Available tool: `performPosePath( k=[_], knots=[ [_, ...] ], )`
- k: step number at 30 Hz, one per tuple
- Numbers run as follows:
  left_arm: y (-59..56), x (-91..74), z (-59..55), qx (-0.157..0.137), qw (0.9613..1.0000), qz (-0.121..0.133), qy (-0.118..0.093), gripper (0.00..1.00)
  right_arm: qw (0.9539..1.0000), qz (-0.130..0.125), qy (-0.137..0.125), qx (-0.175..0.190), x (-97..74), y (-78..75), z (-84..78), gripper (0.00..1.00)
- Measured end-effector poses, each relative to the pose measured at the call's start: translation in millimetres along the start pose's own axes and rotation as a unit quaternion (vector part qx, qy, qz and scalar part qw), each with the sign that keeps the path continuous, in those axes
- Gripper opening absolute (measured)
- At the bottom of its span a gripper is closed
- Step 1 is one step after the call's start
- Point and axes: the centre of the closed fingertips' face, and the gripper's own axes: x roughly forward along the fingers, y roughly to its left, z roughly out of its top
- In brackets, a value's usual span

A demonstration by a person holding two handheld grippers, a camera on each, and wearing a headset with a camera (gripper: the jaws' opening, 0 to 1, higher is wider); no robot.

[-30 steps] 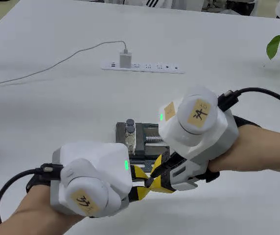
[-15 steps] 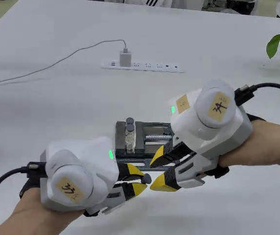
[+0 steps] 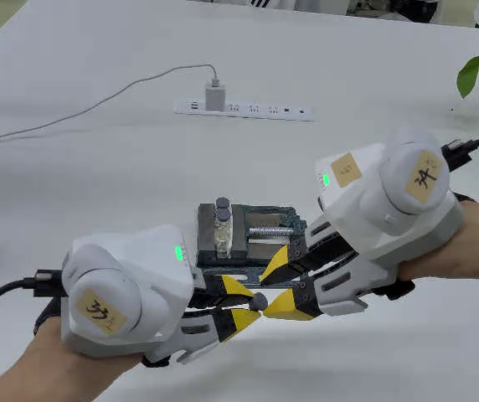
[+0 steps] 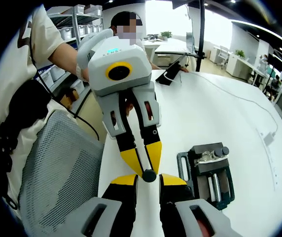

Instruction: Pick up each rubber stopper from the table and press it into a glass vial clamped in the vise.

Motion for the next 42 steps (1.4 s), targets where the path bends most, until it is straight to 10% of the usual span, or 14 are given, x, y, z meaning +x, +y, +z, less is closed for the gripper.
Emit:
performPosePath(
  k=[42],
  knots=[
    [-1.7,2.7,5.1,-0.01,0.9998,-0.011,-0.01,0.05,0.9996,0.004,0.015,-0.024,0.4,0.9,-3.4,0.07]
  ],
)
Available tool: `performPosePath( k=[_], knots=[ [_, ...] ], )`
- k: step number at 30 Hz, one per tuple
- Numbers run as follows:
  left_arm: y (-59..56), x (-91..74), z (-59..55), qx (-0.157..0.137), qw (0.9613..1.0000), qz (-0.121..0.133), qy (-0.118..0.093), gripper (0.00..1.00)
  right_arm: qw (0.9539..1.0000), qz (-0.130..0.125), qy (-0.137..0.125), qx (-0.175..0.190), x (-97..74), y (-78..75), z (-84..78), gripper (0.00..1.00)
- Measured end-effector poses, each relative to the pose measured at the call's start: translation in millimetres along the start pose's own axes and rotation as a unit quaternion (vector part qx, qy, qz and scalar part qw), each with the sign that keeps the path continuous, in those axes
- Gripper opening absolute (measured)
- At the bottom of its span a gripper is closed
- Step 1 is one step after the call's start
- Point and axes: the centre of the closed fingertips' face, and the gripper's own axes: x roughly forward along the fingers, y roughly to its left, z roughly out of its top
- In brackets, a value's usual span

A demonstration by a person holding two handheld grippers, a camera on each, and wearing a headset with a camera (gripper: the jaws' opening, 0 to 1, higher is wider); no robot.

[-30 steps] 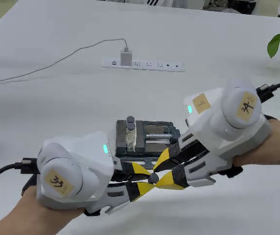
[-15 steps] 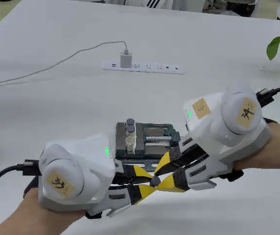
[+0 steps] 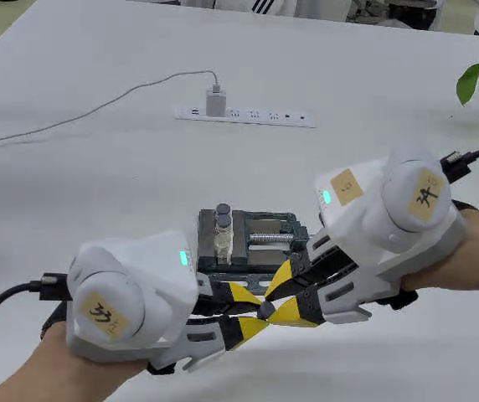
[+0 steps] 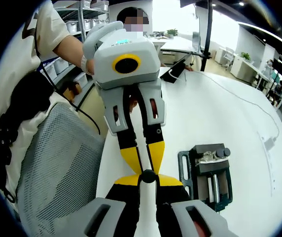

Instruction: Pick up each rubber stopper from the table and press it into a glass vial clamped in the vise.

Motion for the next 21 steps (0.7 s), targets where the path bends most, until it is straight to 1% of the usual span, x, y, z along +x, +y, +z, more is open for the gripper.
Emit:
performPosePath(
  k=[3,5,6,7,9,10,11,12,13,15,17,19,21],
  knots=[
    [0.2,-0.3,-1.2,-0.001,1.0,0.001,0.001,0.05,1.0,0.002,0.003,-0.001,1.2,0.0,0.6,0.07],
    [0.4,-0.3,-3.4,0.004,1.0,0.003,0.008,0.05,1.0,0.003,0.005,-0.002,2.5,-0.4,0.4,0.07],
    [0.6,-0.1,-5.3,0.004,0.9999,0.005,0.012,0.06,1.0,0.002,0.006,-0.002,3.0,-1.2,0.0,0.07],
    [1.7,0.0,-6.6,0.004,0.9999,0.009,0.013,0.09,1.0,0.002,0.008,-0.001,3.4,-2.2,-0.4,0.07],
    [5.4,-0.6,-12.4,0.0,0.9995,0.021,0.024,0.17,1.0,0.001,0.009,0.002,4.1,-4.5,-1.2,0.07],
    [7.9,-0.9,-15.8,0.005,0.9991,0.029,0.031,0.22,0.9999,0.001,0.009,0.004,4.5,-5.6,-2.0,0.07],
    [12.1,-1.4,-19.0,0.012,0.9984,0.042,0.036,0.27,0.9999,0.002,0.011,0.007,5.3,-6.9,-3.5,0.07],
    [13.5,-1.5,-20.8,0.01,0.9982,0.046,0.038,0.32,0.9999,0.002,0.013,0.009,6.0,-7.7,-4.7,0.07],
    [16.4,-2.6,-23.8,0.002,0.9977,0.054,0.042,0.37,0.9998,0.001,0.017,0.011,6.7,-8.8,-6.6,0.07],
    [21.6,-5.3,-26.2,-0.003,0.9969,0.068,0.04,0.42,0.9997,0.002,0.019,0.015,7.7,-9.3,-8.4,0.06],
    [27.0,-8.3,-29.0,-0.014,0.9956,0.083,0.04,0.51,0.9996,0.002,0.021,0.016,8.1,-10.2,-9.8,0.06],
    [36.1,-13.4,-32.9,-0.035,0.9923,0.112,0.039,0.61,0.9996,0.003,0.022,0.019,8.6,-10.4,-10.5,0.06],
    [42.7,-18.5,-37.1,-0.052,0.9892,0.132,0.037,0.71,0.9995,0.003,0.023,0.021,9.1,-11.1,-11.0,0.06]
  ],
)
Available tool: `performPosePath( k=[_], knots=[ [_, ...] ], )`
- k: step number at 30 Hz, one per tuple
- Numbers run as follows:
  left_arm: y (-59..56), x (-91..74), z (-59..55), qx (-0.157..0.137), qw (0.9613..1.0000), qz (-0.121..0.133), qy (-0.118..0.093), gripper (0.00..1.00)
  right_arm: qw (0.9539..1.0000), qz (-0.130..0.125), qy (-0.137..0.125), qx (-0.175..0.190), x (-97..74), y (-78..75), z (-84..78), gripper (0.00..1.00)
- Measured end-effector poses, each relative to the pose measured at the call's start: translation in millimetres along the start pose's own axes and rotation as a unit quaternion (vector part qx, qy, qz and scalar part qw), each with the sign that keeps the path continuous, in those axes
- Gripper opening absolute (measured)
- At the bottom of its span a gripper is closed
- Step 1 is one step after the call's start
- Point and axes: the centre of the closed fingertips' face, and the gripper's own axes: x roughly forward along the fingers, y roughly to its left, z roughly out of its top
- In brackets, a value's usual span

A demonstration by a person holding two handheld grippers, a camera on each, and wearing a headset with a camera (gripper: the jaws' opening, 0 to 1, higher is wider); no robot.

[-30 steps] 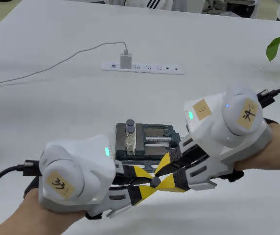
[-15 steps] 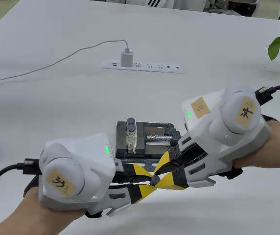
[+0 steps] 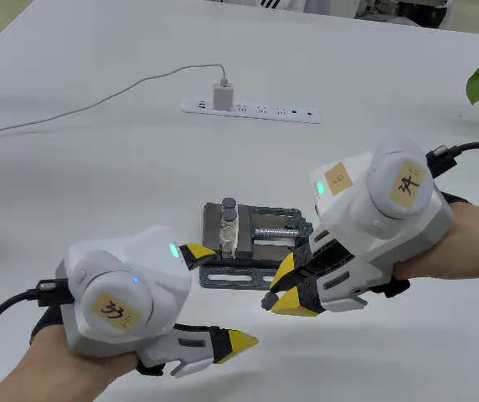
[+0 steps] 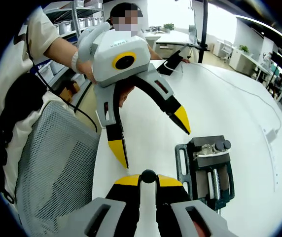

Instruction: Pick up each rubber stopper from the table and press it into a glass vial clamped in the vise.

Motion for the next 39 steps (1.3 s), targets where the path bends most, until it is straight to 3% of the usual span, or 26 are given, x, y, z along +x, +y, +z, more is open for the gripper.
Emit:
performPosePath(
  k=[6,8,9,11,19,26,33,39],
  knots=[
    [12.7,-9.4,-3.9,-0.046,0.9984,0.025,-0.019,0.84,1.0,0.002,0.002,0.005,1.9,-1.3,-1.1,0.06],
    [23.0,-14.3,-2.2,-0.063,0.9958,0.057,-0.035,0.96,1.0,0.001,0.004,0.004,2.7,-2.5,-2.4,0.06],
    [24.3,-18.7,-3.6,-0.064,0.9955,0.059,-0.037,0.99,1.0,0.0,0.005,0.005,2.8,-3.7,-2.7,0.06],
    [24.3,-22.0,-2.5,-0.078,0.9941,0.058,-0.048,0.99,1.0,-0.001,0.006,0.007,2.4,-5.3,-2.6,0.06],
    [28.2,-32.5,-16.2,-0.082,0.994,0.067,-0.029,0.99,0.9997,-0.003,0.02,-0.013,-2.8,-19.7,2.4,0.06],
    [28.5,-34.1,-18.7,-0.082,0.9942,0.065,-0.024,0.98,0.9982,-0.007,0.039,-0.045,-11.6,-40.0,8.8,0.06],
    [25.9,-33.5,-19.2,-0.081,0.9949,0.057,-0.019,0.96,0.9943,-0.006,0.064,-0.086,-16.2,-60.6,18.0,0.06],
    [24.1,-33.2,-15.8,-0.08,0.9952,0.052,-0.021,0.95,0.9883,-0.002,0.089,-0.124,-12.6,-78.2,23.6,0.06]
  ],
)
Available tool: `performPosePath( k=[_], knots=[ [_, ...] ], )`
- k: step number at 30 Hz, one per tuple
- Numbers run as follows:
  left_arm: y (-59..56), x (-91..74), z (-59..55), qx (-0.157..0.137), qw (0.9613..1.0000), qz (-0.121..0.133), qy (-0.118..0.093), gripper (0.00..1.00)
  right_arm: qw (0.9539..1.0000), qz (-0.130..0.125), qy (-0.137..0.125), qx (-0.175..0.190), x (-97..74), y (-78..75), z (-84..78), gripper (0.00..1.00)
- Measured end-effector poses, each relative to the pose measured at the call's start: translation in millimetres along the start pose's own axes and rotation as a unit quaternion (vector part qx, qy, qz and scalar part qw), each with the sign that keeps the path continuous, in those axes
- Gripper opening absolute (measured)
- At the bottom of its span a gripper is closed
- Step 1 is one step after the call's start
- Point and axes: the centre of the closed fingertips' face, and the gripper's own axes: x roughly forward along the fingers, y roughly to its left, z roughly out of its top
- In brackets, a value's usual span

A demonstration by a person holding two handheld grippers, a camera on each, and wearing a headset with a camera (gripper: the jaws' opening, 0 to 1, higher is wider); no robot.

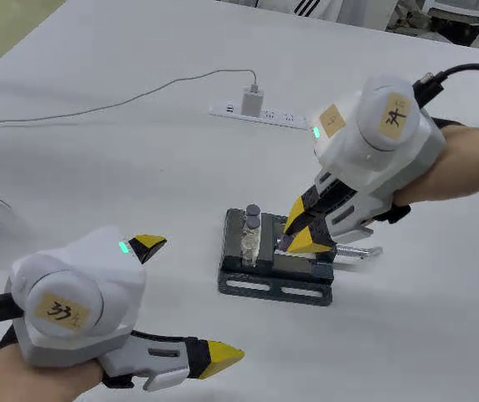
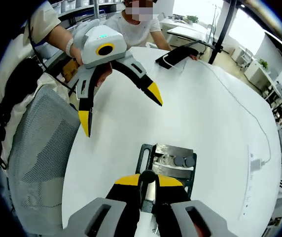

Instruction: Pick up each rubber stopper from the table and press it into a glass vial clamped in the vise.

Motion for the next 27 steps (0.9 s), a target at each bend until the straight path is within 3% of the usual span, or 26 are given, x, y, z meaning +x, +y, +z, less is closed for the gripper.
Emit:
performPosePath(
  k=[9,15,27],
  knots=[
    [-0.5,2.3,-4.1,0.001,1.0,-0.005,0.007,0.92,0.9983,0.013,0.023,-0.051,6.0,-16.8,5.0,0.06],
    [0.4,2.6,-6.0,-0.002,0.9999,-0.007,0.009,0.92,0.9935,0.029,0.036,-0.104,17.4,-23.6,7.6,0.06],
    [3.0,0.5,-8.4,-0.01,0.9999,-0.002,0.009,0.91,0.9869,0.044,0.058,-0.144,33.9,-27.9,8.9,0.05]
  ],
)
